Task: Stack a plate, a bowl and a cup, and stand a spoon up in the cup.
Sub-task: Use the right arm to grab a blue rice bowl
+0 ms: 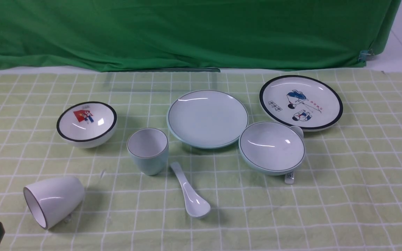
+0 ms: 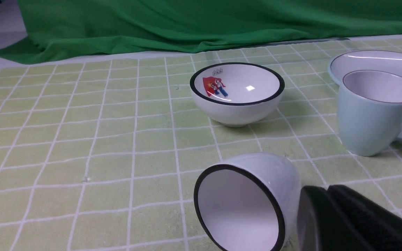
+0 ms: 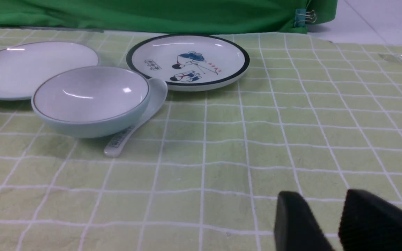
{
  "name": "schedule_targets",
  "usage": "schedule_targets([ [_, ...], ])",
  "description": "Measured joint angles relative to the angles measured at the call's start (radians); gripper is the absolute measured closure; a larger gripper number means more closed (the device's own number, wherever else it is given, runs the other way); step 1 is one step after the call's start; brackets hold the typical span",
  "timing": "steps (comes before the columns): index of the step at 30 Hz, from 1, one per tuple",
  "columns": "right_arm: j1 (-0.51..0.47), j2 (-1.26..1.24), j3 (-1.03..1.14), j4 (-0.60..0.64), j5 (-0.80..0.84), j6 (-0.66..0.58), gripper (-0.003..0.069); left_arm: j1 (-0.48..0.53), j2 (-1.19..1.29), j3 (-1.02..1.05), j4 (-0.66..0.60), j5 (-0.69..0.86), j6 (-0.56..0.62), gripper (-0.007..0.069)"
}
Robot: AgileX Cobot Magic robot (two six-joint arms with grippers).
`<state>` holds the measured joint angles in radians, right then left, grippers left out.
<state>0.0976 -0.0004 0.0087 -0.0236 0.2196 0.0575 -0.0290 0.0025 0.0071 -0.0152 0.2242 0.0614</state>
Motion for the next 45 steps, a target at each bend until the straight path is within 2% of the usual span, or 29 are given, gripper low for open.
schedule_targets([
  [4,0.0,0.0,0.0,-0.001,-0.021,0.0,0.0417,0.0,0.0,0.0,0.003,-0.081,0.0,0.0653],
  [8,0.0,0.0,0.0,-0.001,-0.151,-0.014,0.0417,0.0,0.0,0.0,0.003,-0.3,0.0,0.0653],
  [9,0.0,0.0,0.0,-0.001,-0.162,-0.018,0.0417,0.0,0.0,0.0,0.003,-0.3,0.0,0.0653],
  [10,0.0,0.0,0.0,-0.003,-0.266,-0.038,0.0417,0.0,0.0,0.0,0.003,-0.405,0.0,0.0653],
  [11,0.0,0.0,0.0,-0.003,-0.28,-0.04,0.0417,0.0,0.0,0.0,0.003,-0.417,0.0,0.0653],
  [12,0.0,0.0,0.0,-0.004,-0.421,-0.058,0.0417,0.0,0.0,0.0,0.003,-0.525,0.0,0.0653],
  [13,0.0,0.0,0.0,-0.004,-0.47,-0.058,0.0417,0.0,0.0,0.0,0.003,-0.559,0.0,0.0653],
  [16,0.0,0.0,0.0,-0.005,-0.711,0.033,0.0419,0.0,0.0,0.0,-0.002,-0.703,0.0,0.0653],
  [17,0.0,0.0,0.0,-0.004,-0.815,0.046,0.0422,0.0,0.0,0.0,-0.014,-0.77,0.0,0.0653],
  [19,0.0,0.002,0.0,0.001,-0.901,0.029,0.0422,0.0,0.0,0.0,-0.024,-0.833,-0.02,0.0653],
  [23,0.0,0.035,-0.021,0.004,-0.943,0.018,0.0423,0.0,0.0,0.0,-0.023,-0.892,-0.099,0.0653],
  [25,0.0,0.102,-0.107,0.004,-0.905,0.0,0.0456,0.0,0.0,0.0,-0.014,-0.916,-0.165,0.0653],
  [27,0.0,0.174,-0.206,0.006,-0.852,-0.045,0.0522,0.0,0.0,0.0,-0.013,-0.942,-0.186,0.0653],
  [28,0.0,0.183,-0.206,0.006,-0.846,-0.058,0.053,0.0,0.0,0.0,-0.015,-0.944,-0.186,0.0653],
  [29,0.0,0.246,-0.294,0.007,-0.802,-0.112,0.0587,0.0,0.005,-0.004,-0.025,-0.94,-0.187,0.0653],
  [31,0.0,0.36,-0.418,0.008,-0.737,-0.202,0.0639,0.0,0.051,-0.077,-0.034,-0.842,-0.189,0.0653],
  [33,0.0,0.473,-0.512,0.008,-0.673,-0.251,0.0645,0.0,0.11,-0.18,-0.03,-0.701,-0.189,0.0653],
  [34,0.0,0.473,-0.521,0.008,-0.673,-0.251,0.0645,0.0,0.118,-0.192,-0.028,-0.701,-0.189,0.0653],
  [35,0.0,0.579,-0.598,0.009,-0.599,-0.271,0.0645,0.0,0.198,-0.298,-0.016,-0.563,-0.185,0.0653],
  [38,0.0,0.708,-0.667,0.009,-0.467,-0.285,0.0645,0.0,0.309,-0.433,-0.004,-0.391,-0.162,0.0653],
  [43,0.065,0.962,-0.778,0.015,0.002,-0.286,0.0648,0.0,0.67,-0.657,-0.003,0.208,-0.094,0.0653],
  [45,0.12,1.037,-0.793,0.017,0.149,-0.299,0.0648,0.0,0.803,-0.674,-0.001,0.365,-0.067,0.0653],
])
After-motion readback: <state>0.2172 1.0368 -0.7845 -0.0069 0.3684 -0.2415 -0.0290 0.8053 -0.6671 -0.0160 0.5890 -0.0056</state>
